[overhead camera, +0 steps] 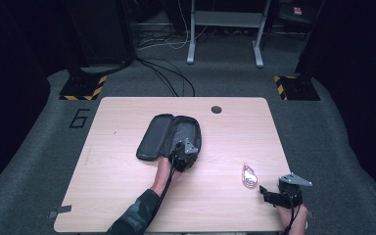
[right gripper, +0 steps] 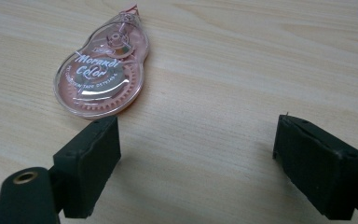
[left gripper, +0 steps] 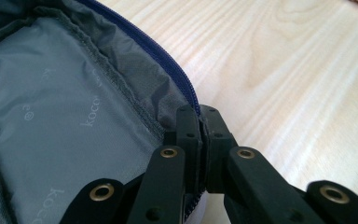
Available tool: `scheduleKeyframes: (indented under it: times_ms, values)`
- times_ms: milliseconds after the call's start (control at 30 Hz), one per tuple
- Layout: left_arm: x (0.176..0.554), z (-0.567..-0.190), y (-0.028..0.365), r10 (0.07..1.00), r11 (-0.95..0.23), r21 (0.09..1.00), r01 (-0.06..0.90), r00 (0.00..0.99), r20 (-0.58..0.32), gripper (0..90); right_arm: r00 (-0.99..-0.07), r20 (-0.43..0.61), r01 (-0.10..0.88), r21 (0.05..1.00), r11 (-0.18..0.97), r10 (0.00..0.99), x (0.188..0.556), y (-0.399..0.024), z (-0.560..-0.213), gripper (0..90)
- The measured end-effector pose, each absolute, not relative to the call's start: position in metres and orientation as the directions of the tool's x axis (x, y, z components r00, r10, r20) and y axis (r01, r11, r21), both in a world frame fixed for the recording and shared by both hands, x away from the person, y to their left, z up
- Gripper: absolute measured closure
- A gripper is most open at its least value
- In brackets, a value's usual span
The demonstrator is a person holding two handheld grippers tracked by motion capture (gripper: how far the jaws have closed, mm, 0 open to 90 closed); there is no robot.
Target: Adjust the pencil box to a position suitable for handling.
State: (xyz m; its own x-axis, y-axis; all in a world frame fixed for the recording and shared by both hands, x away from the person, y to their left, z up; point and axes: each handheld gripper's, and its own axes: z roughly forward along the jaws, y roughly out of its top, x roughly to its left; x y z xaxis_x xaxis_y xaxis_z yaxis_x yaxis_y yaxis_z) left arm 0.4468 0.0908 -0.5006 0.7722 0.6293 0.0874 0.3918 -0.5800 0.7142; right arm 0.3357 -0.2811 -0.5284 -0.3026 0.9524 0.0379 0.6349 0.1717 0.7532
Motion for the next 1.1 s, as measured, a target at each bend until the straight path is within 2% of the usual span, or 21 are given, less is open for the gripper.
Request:
scheduleKeyframes:
  times_ms: [200, 467, 667, 700, 800, 867, 1000, 1100]
  values:
    - [0.43, -0.501, 0.108, 0.601, -0.589, 0.721, 0.366, 0.795, 0.087, 87.4, -0.3, 0.036, 0.643, 0.746, 0.174, 0.953, 0.335, -0.28, -0.528, 14.6]
    - [0.403, -0.503, 0.14, 0.62, -0.561, 0.736, 0.378, 0.782, 0.071, 84.7, -0.3, 0.034, 0.642, 0.746, 0.176, 0.953, 0.335, -0.28, -0.528, 14.7]
    - [0.384, -0.503, 0.168, 0.67, -0.527, 0.739, 0.421, 0.741, 0.055, 77.0, -0.298, 0.035, 0.644, 0.745, 0.174, 0.954, 0.335, -0.28, -0.528, 14.7]
    - [0.381, -0.502, 0.173, 0.687, -0.512, 0.742, 0.433, 0.725, 0.051, 73.9, -0.299, 0.035, 0.644, 0.745, 0.174, 0.954, 0.335, -0.28, -0.528, 14.7]
    - [0.377, -0.498, 0.186, 0.748, -0.442, 0.764, 0.47, 0.663, 0.025, 53.9, -0.298, 0.035, 0.644, 0.745, 0.174, 0.954, 0.335, -0.28, -0.528, 14.7]
    - [0.375, -0.494, 0.194, 0.787, -0.419, 0.772, 0.478, 0.615, 0.046, 43.4, -0.294, 0.036, 0.645, 0.745, 0.171, 0.955, 0.335, -0.281, -0.528, 14.7]
    - [0.373, -0.484, 0.211, 0.837, -0.356, 0.796, 0.49, 0.546, 0.038, 32.4, -0.298, 0.032, 0.644, 0.745, 0.176, 0.954, 0.335, -0.281, -0.528, 14.7]
    - [0.379, -0.48, 0.222, 0.88, -0.296, 0.799, 0.523, 0.475, 0.015, 28.7, -0.296, 0.033, 0.646, 0.743, 0.175, 0.955, 0.335, -0.281, -0.528, 14.7]
